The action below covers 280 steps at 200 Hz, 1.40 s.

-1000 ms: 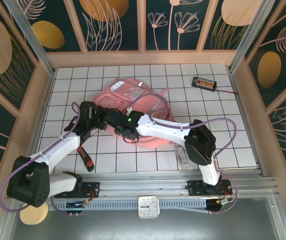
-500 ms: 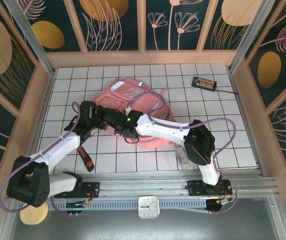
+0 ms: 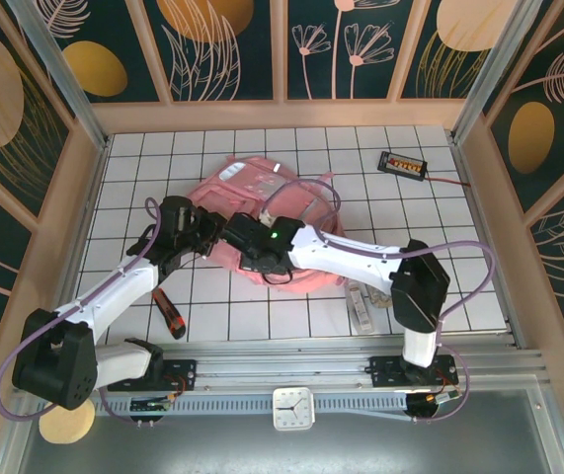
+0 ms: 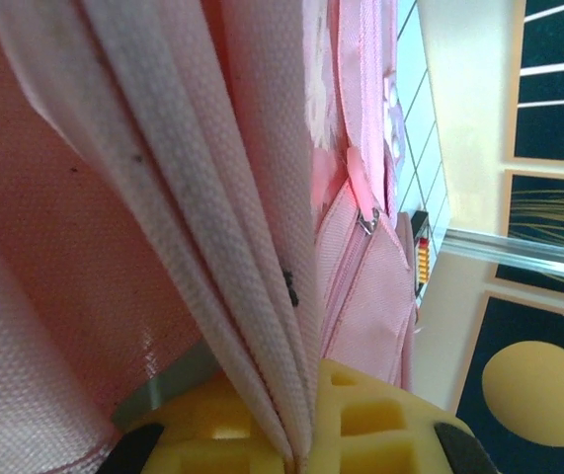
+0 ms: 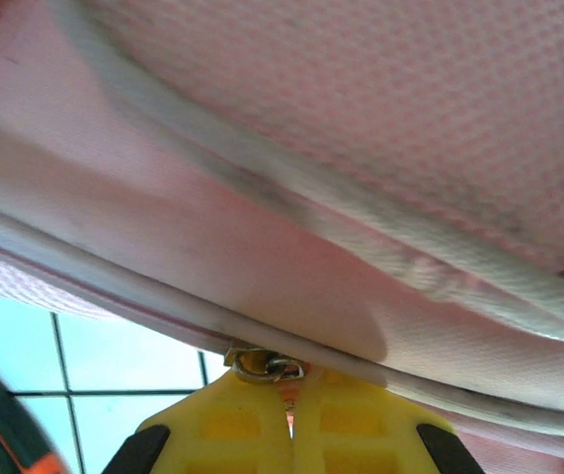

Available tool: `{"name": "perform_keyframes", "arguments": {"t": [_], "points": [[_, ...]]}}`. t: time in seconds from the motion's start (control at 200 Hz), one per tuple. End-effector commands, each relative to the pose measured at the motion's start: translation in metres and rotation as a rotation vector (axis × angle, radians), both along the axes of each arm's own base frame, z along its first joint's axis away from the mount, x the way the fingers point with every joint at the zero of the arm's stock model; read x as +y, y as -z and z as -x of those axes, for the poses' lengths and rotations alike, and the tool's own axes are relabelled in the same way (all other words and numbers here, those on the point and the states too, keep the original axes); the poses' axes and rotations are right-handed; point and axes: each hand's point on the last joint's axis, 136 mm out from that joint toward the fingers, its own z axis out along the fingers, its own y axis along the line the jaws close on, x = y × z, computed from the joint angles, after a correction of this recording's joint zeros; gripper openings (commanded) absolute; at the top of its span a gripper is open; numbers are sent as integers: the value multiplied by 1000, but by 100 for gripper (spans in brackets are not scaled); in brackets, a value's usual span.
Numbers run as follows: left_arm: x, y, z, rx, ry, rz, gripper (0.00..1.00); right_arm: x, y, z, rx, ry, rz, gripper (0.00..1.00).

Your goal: Pack books, pencil case, and school supplies into a backpack

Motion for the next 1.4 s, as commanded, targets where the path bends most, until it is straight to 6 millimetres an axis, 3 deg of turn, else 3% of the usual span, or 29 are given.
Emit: {"name": "perform_keyframes", "arguments": {"t": [0.0,0.31,0.595,0.841,0.946,1.011,1.096,1.256,1.396], "points": [[1,-54,-19,-176,4,12,0,-61,16,21,94,-38,200,0],[25,-49,-24,-170,-16,-51,0,-124,25,35,168,-48,295,0],[50,-34,-22,-144,-10,-141,0,-184,18,10,151,-10,373,0],[60,-15,-13,-106,10,-212,0,-213,6,-16,108,27,378,0],[47,-30,-15,-204,97,-192,0,-197,-4,-24,80,-12,301,0],[31,-52,-14,-310,185,-199,34,-174,-14,-27,61,-56,214,0],[13,-77,-3,-414,336,-357,51,-143,-30,-28,33,-115,114,0],[-6,-94,43,-616,603,-562,67,-97,-59,-21,4,-195,0,0],[-9,-93,79,-756,706,-619,72,-60,-78,-2,7,-261,-108,0]]}}
